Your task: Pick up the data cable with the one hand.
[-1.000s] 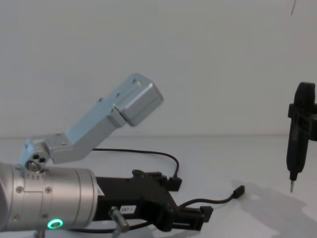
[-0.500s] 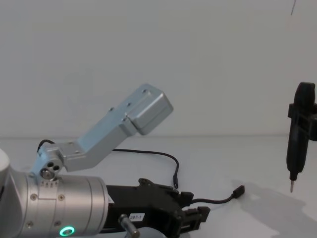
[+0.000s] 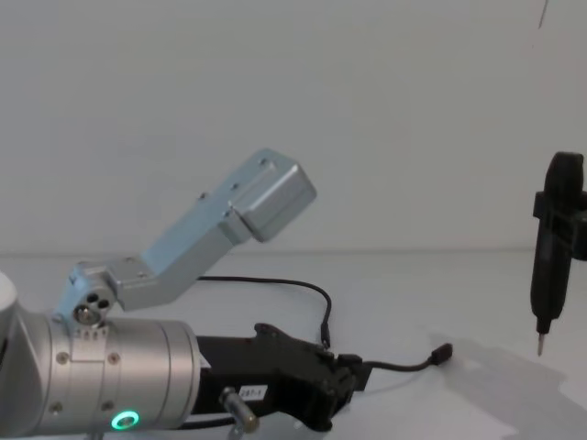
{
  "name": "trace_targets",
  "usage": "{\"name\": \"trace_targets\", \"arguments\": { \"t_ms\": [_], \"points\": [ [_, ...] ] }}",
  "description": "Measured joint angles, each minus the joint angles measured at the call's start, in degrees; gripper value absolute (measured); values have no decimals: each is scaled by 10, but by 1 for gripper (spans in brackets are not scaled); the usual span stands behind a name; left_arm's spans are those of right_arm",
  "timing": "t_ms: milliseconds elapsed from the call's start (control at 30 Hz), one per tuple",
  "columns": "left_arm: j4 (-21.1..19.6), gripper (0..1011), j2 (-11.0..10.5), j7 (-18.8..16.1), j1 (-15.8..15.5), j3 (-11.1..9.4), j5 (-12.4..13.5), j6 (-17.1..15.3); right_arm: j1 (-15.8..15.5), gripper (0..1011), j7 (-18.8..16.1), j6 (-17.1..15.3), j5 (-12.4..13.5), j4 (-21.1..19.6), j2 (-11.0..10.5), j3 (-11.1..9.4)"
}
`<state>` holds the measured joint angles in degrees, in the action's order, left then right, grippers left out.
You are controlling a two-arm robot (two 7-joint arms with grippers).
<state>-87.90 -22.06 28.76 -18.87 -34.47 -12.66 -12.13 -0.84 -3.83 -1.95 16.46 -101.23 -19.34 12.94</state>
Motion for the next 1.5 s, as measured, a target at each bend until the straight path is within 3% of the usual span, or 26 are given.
{"name": "trace_targets", "arguments": {
  "t_ms": [733, 1500],
  "points": [
    [-28, 40, -15, 15, -5, 22, -28, 21, 0, 279, 1, 0, 0, -1, 4, -2],
    [-36, 40, -20, 19, -6, 27, -38, 24, 48, 279, 7, 16, 23, 23, 61, -10]
  ]
}}
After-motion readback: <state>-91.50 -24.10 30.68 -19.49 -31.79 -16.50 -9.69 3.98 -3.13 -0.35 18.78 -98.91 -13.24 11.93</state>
